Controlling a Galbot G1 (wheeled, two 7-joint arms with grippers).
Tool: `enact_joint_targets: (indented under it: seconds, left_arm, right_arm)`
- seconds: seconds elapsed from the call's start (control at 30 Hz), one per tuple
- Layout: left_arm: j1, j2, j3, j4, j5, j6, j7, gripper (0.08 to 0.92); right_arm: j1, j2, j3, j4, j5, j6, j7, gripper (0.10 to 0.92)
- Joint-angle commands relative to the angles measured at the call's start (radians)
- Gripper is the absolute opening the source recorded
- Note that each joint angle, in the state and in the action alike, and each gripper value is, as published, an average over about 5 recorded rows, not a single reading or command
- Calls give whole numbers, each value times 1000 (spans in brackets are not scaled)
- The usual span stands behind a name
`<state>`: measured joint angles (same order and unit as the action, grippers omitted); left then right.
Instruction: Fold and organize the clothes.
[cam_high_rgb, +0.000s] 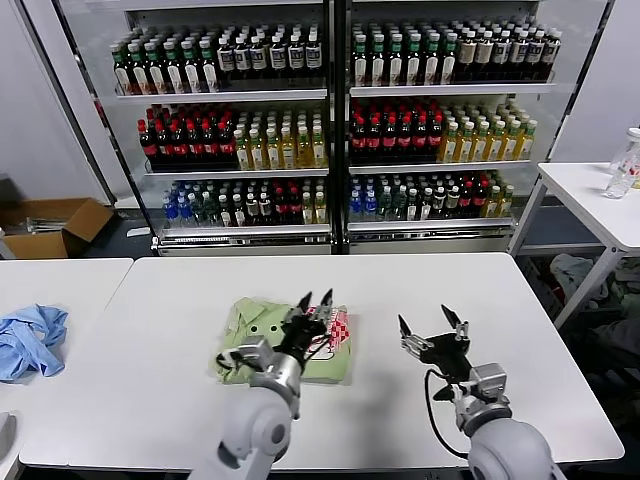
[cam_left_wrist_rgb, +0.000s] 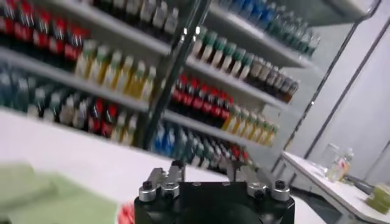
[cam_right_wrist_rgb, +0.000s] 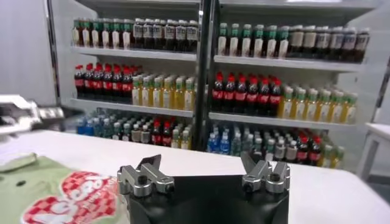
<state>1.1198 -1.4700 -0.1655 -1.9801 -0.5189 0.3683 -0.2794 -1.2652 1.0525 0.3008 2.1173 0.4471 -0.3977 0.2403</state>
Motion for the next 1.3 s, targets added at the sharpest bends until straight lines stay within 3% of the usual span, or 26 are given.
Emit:
enact_joint_targets:
  seconds: [0.03,0.2,0.33,0.43,0.77,1.07,1.23,1.3]
  left_arm:
    - [261,183,-375,-221,120,-81,24,532]
    - [383,228,-537,-214,57,-105,8,670]
    - [414,229,-578,-210,41,-106,-1,780]
    - [420,219,-580,-210,40,-103,-5,816]
    - [424,190,-543,-238,44,-88,-12,823]
    - [421,185,-526,-247,44,-77,-12,823]
    - [422,185,-512,-262,53,-76,-1,823]
    - [425,187,-509,-272,53,-77,12,823]
  right_arm:
    - [342,188,-338,-321,209,-171,80,823]
    - [454,260,-437,-495,234,-183,106,823]
    - [490,281,-467,-565,267,-183,122,823]
    - [499,287,-485,-589,284,-183,154,811]
    - [500,177,-464,-512,292,-183,170,542]
    - [467,-91,-287,-407,199,-166,38,300]
    - [372,-171,-153,-292,130,-34,16,165]
    - [303,-175,-109,-234,92,37,34,149]
